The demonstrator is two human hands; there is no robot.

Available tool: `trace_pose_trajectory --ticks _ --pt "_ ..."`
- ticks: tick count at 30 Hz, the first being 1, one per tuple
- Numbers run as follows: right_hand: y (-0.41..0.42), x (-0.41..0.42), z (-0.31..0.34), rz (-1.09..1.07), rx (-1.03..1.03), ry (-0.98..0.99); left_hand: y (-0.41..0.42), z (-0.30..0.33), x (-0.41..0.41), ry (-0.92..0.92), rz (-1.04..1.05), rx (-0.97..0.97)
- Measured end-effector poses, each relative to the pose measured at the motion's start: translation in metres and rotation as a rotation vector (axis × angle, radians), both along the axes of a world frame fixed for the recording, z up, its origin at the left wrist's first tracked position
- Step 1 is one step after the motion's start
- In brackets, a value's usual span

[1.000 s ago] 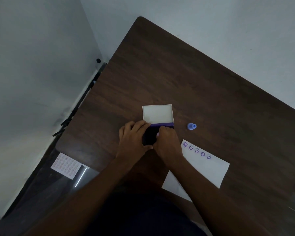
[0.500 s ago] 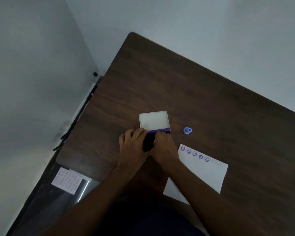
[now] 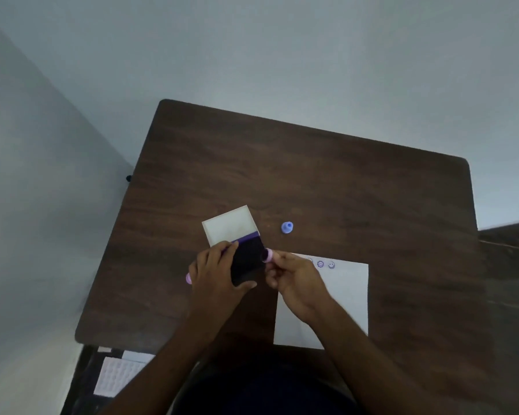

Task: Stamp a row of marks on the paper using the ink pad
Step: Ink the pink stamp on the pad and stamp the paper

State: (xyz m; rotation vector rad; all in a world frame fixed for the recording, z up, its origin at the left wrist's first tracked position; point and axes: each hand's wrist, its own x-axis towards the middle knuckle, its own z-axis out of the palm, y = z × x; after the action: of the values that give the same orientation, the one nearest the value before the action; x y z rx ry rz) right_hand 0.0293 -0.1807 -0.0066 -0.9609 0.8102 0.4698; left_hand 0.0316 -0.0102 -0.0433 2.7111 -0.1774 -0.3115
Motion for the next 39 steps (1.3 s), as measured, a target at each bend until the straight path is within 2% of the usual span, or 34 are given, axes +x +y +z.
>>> trace_pose_trajectory --ticks 3,6,12,16,20,25,28,31,34,39 --pt "-0.02 -0.015 0.011 -0.273 0.424 0.031 -0.013 0.007 -0.003 -0.045 -0.02 -0.053" --pt "-0.033 -0.024 0.017 -0.385 0.64 -0.037 -0.03 0.012 -0.004 -0.031 -0.005 -0.138" --pt "-0.046 -0.03 0.031 -0.413 0.719 -0.128 -0.058 0.015 -0.004 0.174 0.014 -0.217" --pt "-0.056 -0.034 0.03 -0.443 0.699 -0.133 -0.072 0.015 -0.004 0.275 0.05 -0.266" --pt "-0.068 -0.038 0.029 -0.453 0.708 -0.155 -0.085 0.021 -0.004 0.251 0.039 -0.248" --pt "-0.079 -0.043 0.023 -0.46 0.716 -0.167 -0.09 0.019 -0.004 0.137 -0.098 -0.129" --pt "-0.095 -0.05 0.013 -0.477 0.633 -0.164 -0.097 0.011 -0.007 0.201 -0.146 -0.089" --pt "-0.117 -0.059 0.0 -0.514 0.419 -0.146 -0.111 0.007 -0.006 0.225 -0.192 -0.021" --pt "-0.137 -0.062 -0.009 -0.411 0.062 -0.181 -0.127 -0.002 -0.005 0.185 -0.228 -0.045" --pt "-0.155 -0.06 -0.028 -0.112 -0.604 -0.095 -0.156 -0.016 -0.003 0.151 -0.316 -0.022"
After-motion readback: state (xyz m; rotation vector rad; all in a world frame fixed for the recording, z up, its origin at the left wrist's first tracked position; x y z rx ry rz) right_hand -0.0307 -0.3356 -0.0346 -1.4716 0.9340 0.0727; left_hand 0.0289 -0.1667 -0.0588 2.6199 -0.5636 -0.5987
